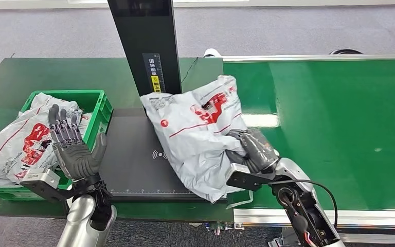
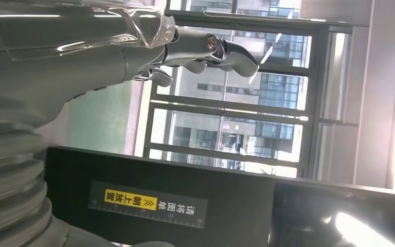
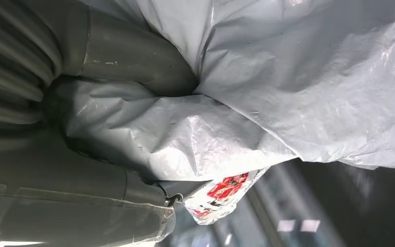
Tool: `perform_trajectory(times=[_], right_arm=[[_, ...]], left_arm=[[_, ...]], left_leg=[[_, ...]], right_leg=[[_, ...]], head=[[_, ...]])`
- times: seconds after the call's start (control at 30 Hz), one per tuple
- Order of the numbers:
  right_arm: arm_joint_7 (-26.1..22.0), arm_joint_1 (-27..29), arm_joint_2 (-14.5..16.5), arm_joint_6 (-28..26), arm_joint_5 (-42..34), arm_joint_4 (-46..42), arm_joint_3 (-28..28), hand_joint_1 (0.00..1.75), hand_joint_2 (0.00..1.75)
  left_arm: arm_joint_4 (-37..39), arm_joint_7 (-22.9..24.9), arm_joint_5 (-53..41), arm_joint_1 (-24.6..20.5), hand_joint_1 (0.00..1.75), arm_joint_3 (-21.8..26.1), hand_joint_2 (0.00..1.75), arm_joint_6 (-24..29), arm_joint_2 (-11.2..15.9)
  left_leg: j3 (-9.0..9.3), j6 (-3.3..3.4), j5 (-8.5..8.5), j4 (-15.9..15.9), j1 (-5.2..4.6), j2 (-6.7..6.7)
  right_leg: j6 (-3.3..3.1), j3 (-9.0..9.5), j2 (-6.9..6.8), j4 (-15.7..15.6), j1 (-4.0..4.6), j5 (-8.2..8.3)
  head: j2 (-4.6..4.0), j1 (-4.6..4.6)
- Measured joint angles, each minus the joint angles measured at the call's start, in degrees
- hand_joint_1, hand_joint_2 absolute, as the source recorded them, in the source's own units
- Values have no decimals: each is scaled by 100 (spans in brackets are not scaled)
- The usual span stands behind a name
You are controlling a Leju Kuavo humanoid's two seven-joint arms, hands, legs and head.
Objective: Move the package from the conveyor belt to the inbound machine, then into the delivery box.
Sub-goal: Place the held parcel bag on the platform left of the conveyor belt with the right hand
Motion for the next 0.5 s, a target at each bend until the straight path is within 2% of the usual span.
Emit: perform_trajectory(times=[0.13, 0.27, 0.5], right_arm=[[53, -570, -3, 640, -139, 521, 596, 175, 175], [191, -1139, 41, 1048, -179, 1002, 1228, 175, 175], [180, -1734, 218, 1233, -193, 1727, 2151, 175, 175]], left_arm=[[8, 0, 28, -49, 0, 18, 175, 84, 0], [56, 0, 65, -134, 0, 40, 175, 103, 3], [174, 0, 118, -205, 0, 56, 175, 105, 10]], left_leg=[[2, -1, 3, 0, 1, 1], [3, -1, 3, 1, 1, 0], [2, -1, 2, 1, 0, 0]], right_leg=[[-2, 0, 2, 1, 1, 2], [-1, 1, 1, 1, 1, 2], [-1, -2, 2, 1, 0, 2]], head=[[0, 1], [0, 3], [0, 1]])
